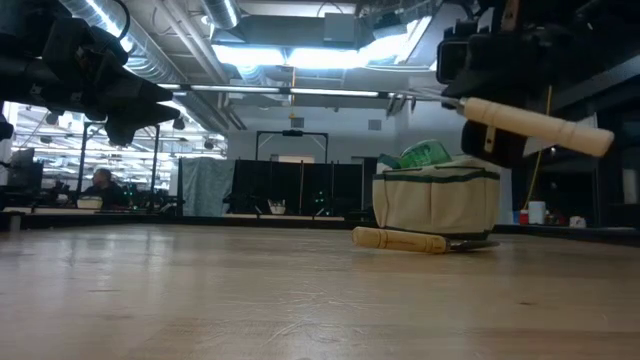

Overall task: Pick & Place Garden tools in Gardening bag
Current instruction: Put the mini rake into the white bag

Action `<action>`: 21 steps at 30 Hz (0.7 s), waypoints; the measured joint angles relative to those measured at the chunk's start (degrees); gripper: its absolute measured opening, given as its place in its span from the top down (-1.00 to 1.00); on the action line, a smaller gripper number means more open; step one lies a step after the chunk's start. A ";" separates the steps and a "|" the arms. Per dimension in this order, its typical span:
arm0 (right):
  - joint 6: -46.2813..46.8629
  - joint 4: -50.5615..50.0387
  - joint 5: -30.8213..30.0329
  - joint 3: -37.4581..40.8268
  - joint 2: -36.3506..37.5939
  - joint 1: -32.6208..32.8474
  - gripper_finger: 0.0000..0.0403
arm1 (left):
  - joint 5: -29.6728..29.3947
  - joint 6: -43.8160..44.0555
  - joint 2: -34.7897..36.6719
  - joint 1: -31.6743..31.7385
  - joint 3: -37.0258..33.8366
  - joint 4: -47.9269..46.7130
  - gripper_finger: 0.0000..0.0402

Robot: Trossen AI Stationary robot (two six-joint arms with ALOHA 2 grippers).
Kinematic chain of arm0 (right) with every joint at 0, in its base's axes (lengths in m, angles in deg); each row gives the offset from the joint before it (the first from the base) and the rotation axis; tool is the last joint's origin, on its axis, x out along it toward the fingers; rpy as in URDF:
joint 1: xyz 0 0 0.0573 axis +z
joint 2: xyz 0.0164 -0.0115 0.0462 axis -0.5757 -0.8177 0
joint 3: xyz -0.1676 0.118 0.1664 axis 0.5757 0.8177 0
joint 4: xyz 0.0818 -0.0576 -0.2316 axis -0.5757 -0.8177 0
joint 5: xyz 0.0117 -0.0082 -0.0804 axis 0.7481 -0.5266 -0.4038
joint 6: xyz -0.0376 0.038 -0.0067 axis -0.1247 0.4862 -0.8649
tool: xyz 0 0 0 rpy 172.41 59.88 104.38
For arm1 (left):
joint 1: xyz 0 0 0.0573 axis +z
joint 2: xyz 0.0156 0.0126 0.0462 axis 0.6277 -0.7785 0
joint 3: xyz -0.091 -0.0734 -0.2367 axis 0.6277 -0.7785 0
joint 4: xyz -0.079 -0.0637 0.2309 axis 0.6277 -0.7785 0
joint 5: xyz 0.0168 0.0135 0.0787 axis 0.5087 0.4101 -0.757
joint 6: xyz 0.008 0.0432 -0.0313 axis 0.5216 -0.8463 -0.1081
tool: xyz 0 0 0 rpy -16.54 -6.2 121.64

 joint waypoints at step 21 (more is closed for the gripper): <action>-10.94 -13.82 0.15 -15.07 0.02 -0.98 0.99 | 0.00 0.00 0.00 0.02 -0.02 0.00 0.05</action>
